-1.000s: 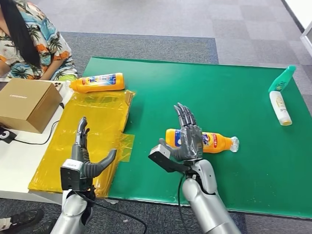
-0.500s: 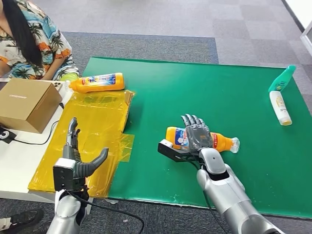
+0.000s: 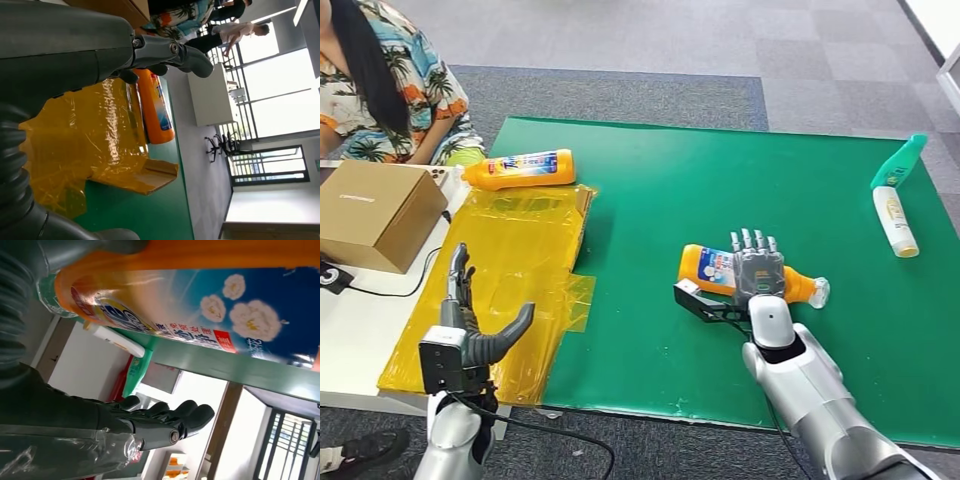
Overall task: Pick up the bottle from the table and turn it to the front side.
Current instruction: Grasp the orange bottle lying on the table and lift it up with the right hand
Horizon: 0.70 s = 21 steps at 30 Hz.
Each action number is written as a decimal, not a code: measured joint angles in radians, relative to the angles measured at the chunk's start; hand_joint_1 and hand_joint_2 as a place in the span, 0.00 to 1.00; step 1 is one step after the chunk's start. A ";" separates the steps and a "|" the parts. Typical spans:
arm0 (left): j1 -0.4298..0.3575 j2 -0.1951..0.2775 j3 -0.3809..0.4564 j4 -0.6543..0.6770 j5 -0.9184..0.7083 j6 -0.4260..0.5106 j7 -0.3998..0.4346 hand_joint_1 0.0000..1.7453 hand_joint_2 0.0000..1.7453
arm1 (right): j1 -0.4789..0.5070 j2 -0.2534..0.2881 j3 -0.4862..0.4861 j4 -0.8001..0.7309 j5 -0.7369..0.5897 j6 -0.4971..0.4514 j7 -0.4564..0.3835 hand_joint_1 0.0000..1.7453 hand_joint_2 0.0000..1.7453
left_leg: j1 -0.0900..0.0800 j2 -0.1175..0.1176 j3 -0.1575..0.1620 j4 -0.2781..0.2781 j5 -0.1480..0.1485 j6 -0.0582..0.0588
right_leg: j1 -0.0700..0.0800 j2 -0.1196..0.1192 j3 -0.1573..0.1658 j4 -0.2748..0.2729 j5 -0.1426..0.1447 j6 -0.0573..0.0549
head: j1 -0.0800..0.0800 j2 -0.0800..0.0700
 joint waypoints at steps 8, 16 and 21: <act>0.000 -0.001 0.004 0.000 0.010 -0.007 -0.002 0.00 1.00 | 0.001 -0.025 -0.021 0.021 0.014 0.122 -0.003 0.00 1.00 | 0.000 0.000 0.000 0.000 0.000 0.000 | 0.000 0.000 0.000 0.000 0.000 0.000 | 0.000 0.000; 0.000 -0.001 0.009 0.000 0.018 -0.015 -0.007 0.00 1.00 | -0.013 -0.037 -0.038 0.054 -0.022 0.186 -0.050 0.00 1.00 | 0.000 0.000 0.001 0.000 0.000 0.000 | 0.000 0.000 0.001 0.000 0.000 0.000 | 0.000 0.000; -0.003 -0.001 0.010 0.001 0.029 -0.025 -0.019 0.00 1.00 | -0.051 -0.043 -0.045 0.102 -0.101 0.220 -0.192 0.91 1.00 | 0.000 0.000 0.003 0.000 0.000 0.000 | 0.000 0.000 0.002 0.000 0.000 0.000 | 0.000 0.000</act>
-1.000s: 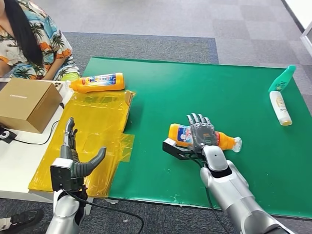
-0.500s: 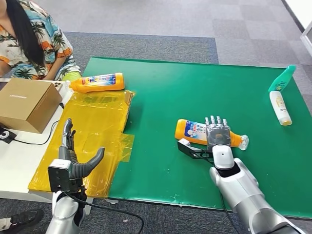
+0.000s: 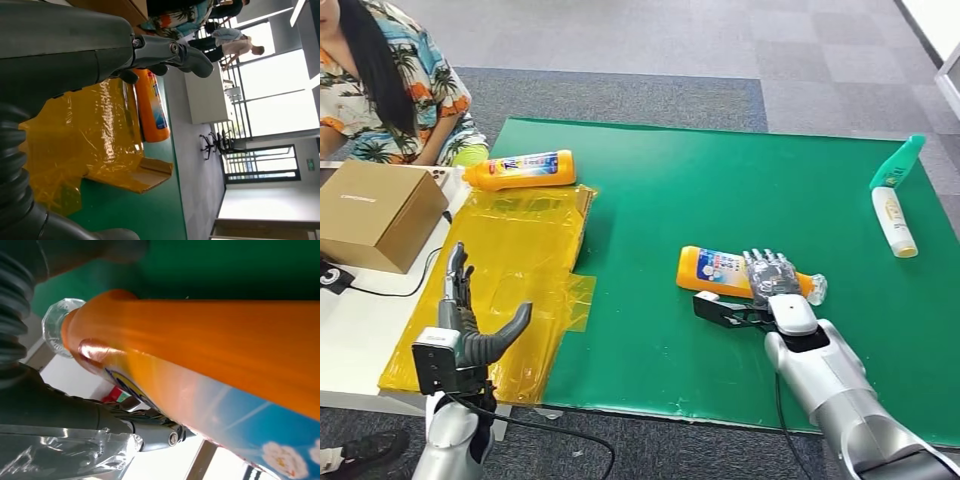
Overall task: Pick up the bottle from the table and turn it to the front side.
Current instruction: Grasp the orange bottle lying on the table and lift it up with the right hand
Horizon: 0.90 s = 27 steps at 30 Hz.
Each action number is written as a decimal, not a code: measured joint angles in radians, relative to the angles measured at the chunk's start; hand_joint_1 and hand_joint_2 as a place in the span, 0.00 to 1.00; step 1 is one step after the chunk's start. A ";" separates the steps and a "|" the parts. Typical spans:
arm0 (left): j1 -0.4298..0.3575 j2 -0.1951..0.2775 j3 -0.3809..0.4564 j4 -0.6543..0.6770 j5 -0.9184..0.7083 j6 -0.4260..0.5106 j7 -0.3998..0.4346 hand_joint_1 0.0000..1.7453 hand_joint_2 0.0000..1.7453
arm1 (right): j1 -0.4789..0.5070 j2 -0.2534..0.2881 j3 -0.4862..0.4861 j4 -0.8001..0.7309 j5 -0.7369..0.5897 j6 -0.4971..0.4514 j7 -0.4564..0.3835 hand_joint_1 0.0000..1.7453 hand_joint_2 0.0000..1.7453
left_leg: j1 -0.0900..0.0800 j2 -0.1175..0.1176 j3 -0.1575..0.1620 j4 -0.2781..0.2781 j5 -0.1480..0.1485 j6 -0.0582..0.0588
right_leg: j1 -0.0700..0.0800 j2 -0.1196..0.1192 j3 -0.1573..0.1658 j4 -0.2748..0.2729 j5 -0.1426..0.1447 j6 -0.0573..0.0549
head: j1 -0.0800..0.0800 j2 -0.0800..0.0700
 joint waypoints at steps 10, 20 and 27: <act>-0.004 -0.002 0.003 0.001 0.004 0.006 -0.008 0.00 1.00 | -0.021 0.020 0.012 0.071 -0.048 -0.119 -0.022 1.00 1.00 | 0.000 0.000 0.001 0.000 0.000 0.000 | 0.000 0.000 0.001 0.000 0.000 0.000 | 0.000 0.000; -0.004 -0.011 0.005 0.000 0.001 0.019 -0.008 0.00 1.00 | 0.036 0.071 0.011 0.047 -0.154 -0.398 -0.103 1.00 1.00 | 0.000 0.000 -0.001 0.000 0.000 0.000 | 0.000 0.000 0.000 0.000 0.000 0.000 | 0.000 0.000; -0.031 -0.017 -0.038 0.015 -0.006 0.022 -0.023 0.00 1.00 | 0.113 0.131 -0.011 -0.051 -0.392 -0.589 -0.376 1.00 1.00 | 0.000 0.000 -0.001 0.000 0.000 0.000 | 0.000 0.000 -0.001 0.000 -0.001 0.000 | 0.000 0.000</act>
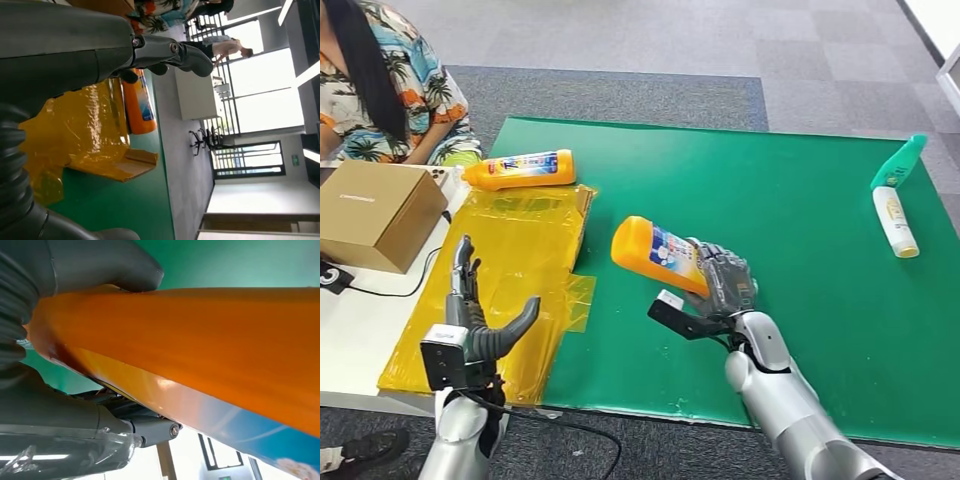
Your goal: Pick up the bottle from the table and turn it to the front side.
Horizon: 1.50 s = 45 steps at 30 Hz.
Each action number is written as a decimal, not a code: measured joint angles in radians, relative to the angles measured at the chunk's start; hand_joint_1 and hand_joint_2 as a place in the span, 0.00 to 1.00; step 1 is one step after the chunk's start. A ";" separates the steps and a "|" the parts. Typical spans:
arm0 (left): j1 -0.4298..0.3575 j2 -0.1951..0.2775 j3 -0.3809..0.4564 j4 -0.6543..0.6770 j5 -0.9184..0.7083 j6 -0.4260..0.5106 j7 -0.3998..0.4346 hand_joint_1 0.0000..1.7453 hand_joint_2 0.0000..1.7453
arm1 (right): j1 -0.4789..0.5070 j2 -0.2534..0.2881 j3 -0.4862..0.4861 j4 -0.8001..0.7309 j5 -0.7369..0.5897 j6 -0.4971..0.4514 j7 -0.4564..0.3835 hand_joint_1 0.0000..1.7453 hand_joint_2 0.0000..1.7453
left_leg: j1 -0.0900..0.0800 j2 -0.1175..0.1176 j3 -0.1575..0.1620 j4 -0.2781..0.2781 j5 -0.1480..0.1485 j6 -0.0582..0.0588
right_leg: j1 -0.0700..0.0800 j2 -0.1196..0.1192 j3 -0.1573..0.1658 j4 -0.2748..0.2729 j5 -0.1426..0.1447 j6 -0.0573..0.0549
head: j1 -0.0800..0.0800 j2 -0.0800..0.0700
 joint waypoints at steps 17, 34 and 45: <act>-0.088 0.026 -0.212 0.078 0.134 -0.250 -0.016 0.00 1.00 | 0.091 0.078 0.071 -0.088 -0.234 0.018 -0.255 1.00 1.00 | 0.000 0.000 0.000 0.000 0.000 0.000 | 0.000 0.000 -0.001 0.000 0.000 0.000 | 0.000 0.000; -0.095 0.049 -0.210 0.081 0.127 -0.164 -0.031 0.00 1.00 | 0.137 0.050 0.169 -0.186 -0.333 -0.004 -0.323 1.00 1.00 | 0.000 0.000 -0.001 0.000 0.000 0.000 | 0.000 0.000 -0.001 0.000 0.000 0.000 | 0.000 0.000; -0.103 0.059 -0.219 0.081 0.169 -0.205 -0.045 0.00 1.00 | 0.140 0.025 0.211 -0.228 -0.385 0.028 -0.387 1.00 1.00 | 0.000 0.000 -0.001 0.000 0.000 0.000 | 0.000 0.000 -0.001 0.000 0.000 0.000 | 0.000 0.000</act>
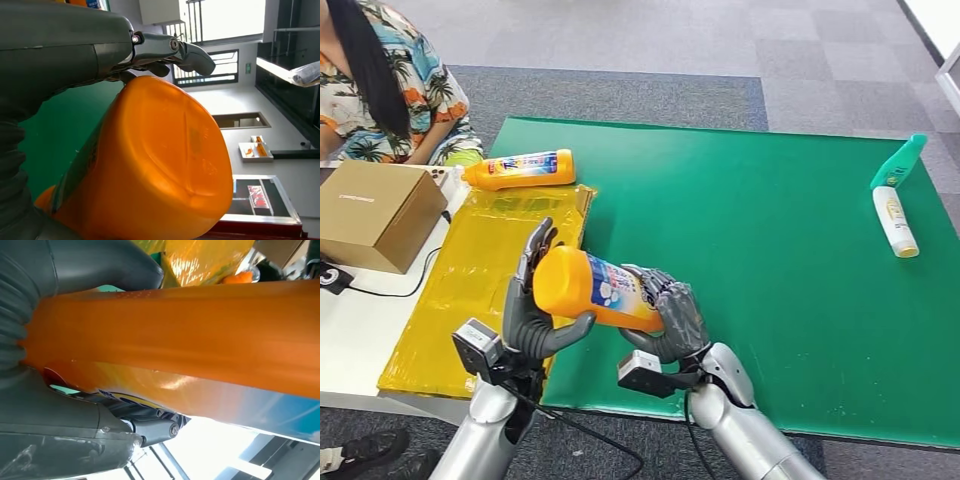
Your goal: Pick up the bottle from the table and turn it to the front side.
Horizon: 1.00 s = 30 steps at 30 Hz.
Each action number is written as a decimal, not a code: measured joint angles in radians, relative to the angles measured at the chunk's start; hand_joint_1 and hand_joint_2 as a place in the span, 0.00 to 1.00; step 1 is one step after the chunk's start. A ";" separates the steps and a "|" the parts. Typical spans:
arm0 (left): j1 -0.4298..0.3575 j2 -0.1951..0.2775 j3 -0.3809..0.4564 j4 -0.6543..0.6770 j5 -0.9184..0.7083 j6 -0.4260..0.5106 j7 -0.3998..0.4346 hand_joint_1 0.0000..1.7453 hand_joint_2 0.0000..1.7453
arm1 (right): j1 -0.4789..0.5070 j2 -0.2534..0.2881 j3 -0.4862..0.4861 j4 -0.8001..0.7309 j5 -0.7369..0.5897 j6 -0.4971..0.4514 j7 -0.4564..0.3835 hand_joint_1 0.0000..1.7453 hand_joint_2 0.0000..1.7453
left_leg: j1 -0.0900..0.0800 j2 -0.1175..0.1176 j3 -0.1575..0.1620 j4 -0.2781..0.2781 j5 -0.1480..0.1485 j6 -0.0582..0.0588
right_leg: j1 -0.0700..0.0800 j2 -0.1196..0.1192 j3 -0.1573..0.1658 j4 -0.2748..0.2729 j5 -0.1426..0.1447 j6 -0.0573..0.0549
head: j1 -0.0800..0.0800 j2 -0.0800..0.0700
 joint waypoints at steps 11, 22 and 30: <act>0.002 0.012 -0.002 0.000 0.073 -0.077 -0.006 0.30 1.00 | -0.002 -0.029 0.041 -0.022 -0.036 0.053 -0.026 1.00 1.00 | 0.000 0.000 0.000 0.000 0.000 0.000 | 0.000 0.000 0.000 0.000 0.000 0.000 | 0.000 0.000; 0.003 0.017 -0.001 0.004 0.113 -0.133 -0.010 1.00 1.00 | -0.004 -0.043 0.061 -0.034 -0.041 0.058 -0.032 1.00 1.00 | 0.000 0.000 0.000 0.000 0.000 0.000 | 0.000 0.000 0.000 0.000 0.000 0.000 | 0.000 0.000; 0.003 0.017 0.002 0.006 0.114 -0.136 -0.011 1.00 1.00 | -0.001 -0.058 0.079 -0.045 -0.045 0.076 -0.034 0.95 1.00 | 0.000 0.000 0.000 0.000 0.000 0.000 | 0.000 0.000 0.000 0.000 0.000 0.000 | 0.000 0.000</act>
